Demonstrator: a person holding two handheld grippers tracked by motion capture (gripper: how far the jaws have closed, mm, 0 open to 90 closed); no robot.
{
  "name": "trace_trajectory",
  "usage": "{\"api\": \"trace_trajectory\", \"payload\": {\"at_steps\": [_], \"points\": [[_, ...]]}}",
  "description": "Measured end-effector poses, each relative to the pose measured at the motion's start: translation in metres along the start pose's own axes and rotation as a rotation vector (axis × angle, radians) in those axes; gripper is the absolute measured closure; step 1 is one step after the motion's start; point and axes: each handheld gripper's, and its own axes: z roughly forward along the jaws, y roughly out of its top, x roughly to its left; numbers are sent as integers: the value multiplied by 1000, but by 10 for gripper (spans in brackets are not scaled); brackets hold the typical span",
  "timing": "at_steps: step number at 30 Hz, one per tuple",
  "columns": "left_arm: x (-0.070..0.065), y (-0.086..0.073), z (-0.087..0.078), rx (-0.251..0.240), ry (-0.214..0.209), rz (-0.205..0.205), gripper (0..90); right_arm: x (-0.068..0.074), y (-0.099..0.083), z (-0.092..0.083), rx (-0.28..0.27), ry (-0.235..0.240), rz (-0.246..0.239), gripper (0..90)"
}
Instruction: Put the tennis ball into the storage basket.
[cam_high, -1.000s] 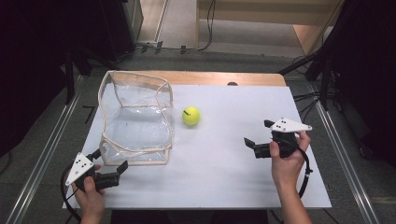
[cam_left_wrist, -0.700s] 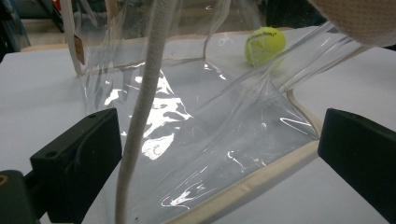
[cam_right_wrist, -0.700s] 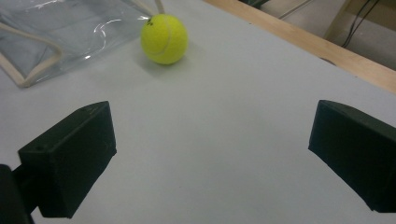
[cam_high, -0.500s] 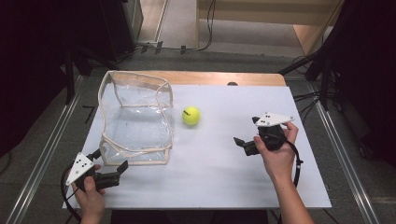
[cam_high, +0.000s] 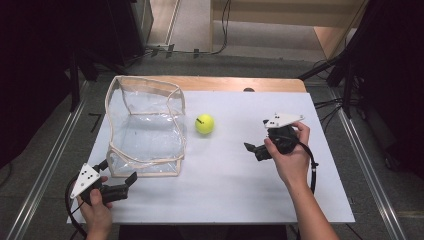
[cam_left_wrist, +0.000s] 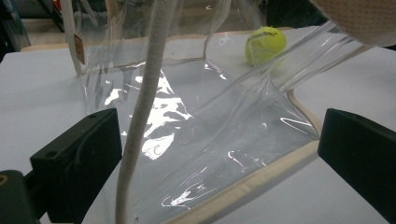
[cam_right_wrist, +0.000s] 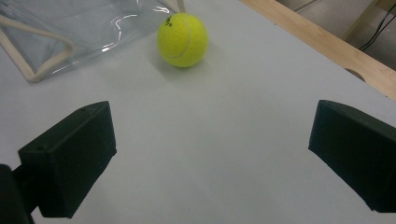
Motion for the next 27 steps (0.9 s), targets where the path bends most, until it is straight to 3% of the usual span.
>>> {"api": "trace_trajectory", "payload": {"at_steps": [7, 27], "points": [[0, 0, 0, 1, 1, 0, 0, 0, 16, 10, 19, 29, -28, 0], [-1, 0, 1, 4, 1, 3, 0, 6, 53, 30, 73, 52, -99, 0]]}}
